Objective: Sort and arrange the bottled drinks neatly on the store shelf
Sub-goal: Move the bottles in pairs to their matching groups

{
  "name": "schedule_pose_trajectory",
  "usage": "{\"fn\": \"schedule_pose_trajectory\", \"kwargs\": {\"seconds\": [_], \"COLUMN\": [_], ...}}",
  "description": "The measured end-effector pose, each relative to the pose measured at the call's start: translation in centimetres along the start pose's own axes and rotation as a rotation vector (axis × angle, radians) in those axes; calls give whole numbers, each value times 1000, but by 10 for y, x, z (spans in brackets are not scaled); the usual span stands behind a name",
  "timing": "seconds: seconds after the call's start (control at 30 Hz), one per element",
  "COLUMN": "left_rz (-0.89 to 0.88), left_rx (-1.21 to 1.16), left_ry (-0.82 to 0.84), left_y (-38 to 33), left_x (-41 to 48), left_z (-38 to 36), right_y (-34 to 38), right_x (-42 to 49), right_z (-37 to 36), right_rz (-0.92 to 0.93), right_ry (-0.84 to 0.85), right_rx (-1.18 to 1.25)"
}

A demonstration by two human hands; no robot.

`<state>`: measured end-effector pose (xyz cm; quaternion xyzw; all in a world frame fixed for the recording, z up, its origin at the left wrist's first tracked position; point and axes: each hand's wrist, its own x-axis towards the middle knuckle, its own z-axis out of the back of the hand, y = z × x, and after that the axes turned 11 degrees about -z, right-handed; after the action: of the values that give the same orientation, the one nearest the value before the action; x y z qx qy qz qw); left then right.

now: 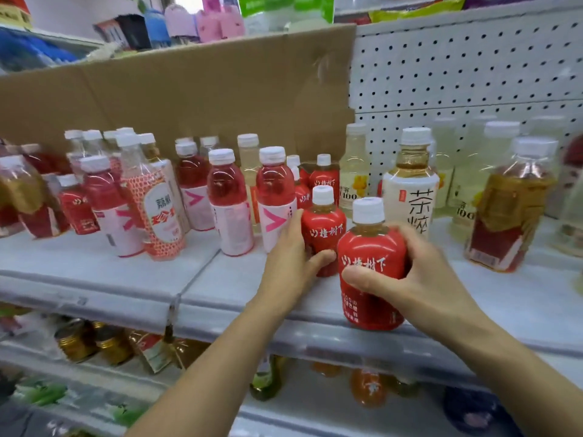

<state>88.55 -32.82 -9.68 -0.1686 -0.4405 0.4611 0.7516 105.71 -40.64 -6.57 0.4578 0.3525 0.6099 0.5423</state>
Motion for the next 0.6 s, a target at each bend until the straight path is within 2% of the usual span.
{"fn": "schedule_pose_trajectory", "kwargs": {"seconds": [0.27,0.4,0.5,0.6], "left_rz": [-299,-198,-44,-2], "left_rx": [355,270,94,-14], "left_ry": [-133,-221,-197,-157], "left_y": [55,80,86,92], "left_x": [-27,-14,-6,-2], "left_z": [78,107,115,118], "right_y": [-2,-2,-1,-1], "right_x": [22,33,47,63], "right_z": [-59,-75,-85,-90], "right_rz": [-126,-153,-165,-172], "right_ry": [-204,-309,-381,-414], "right_rx": [-15,-28,-66,-86]}}
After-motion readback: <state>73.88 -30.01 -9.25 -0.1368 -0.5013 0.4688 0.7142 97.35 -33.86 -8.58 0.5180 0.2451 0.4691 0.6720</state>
